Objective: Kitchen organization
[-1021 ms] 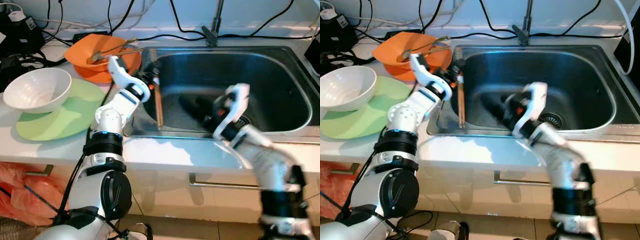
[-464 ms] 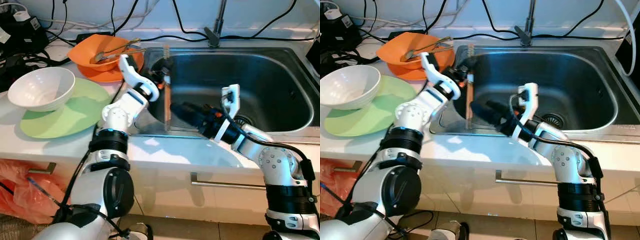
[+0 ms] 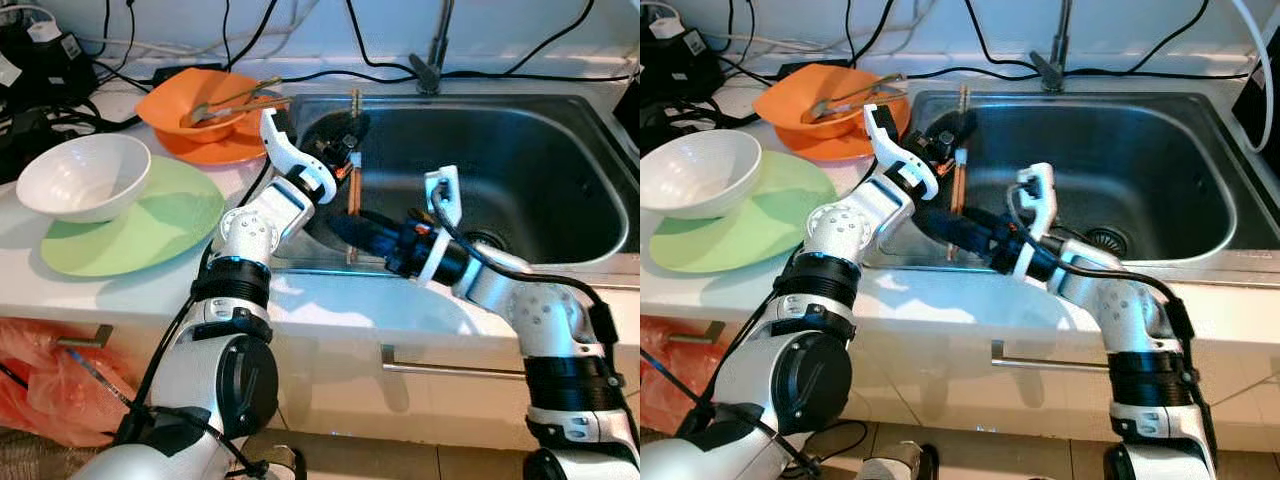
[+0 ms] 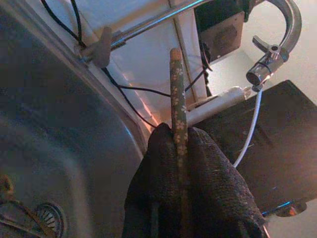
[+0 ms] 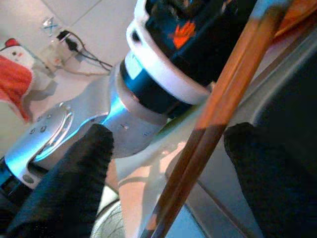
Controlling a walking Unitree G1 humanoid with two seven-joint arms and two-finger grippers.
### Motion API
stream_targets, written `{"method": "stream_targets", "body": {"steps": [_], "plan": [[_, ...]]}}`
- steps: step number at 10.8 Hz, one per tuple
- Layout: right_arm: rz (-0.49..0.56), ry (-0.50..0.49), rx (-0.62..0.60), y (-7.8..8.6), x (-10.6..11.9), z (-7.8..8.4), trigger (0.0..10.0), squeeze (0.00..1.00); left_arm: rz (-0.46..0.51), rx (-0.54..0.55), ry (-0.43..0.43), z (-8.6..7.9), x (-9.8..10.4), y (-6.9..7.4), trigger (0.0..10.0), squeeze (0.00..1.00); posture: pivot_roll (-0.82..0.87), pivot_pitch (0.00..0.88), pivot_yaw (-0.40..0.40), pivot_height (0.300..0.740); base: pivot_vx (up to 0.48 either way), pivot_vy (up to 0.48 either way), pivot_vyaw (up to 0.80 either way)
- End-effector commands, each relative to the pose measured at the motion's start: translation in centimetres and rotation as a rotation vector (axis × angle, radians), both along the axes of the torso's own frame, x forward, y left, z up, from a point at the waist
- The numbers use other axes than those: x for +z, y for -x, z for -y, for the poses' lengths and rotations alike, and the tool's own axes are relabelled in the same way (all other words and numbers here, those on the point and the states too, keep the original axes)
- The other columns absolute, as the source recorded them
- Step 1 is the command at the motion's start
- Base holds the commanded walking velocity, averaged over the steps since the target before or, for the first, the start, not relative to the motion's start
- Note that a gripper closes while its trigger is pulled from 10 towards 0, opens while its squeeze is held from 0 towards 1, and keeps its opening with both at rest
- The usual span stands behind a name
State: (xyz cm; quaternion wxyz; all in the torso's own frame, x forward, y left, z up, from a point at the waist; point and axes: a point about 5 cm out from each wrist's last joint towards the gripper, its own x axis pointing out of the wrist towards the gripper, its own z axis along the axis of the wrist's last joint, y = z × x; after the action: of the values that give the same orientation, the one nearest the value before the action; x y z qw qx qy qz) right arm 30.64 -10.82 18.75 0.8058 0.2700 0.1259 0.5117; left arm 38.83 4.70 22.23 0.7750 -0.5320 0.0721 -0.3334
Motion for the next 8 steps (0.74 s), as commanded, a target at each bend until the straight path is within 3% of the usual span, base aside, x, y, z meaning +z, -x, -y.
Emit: {"method": "stream_targets", "body": {"steps": [1,8], "plan": [[0.014,-0.003,0.018,-0.20,0.36,-0.35,0.0,0.00,0.033,-0.032,0.011,0.66,0.90,0.16,0.0,0.00,0.18,0.088,0.100,0.740,0.000,0.000,0.00],[0.024,0.040,0.037,-1.00,0.41,-0.07,0.0,0.00,0.037,-0.104,-0.005,0.78,0.13,0.85,0.0,0.00,0.18,0.092,0.096,0.740,0.000,0.000,0.00]]}}
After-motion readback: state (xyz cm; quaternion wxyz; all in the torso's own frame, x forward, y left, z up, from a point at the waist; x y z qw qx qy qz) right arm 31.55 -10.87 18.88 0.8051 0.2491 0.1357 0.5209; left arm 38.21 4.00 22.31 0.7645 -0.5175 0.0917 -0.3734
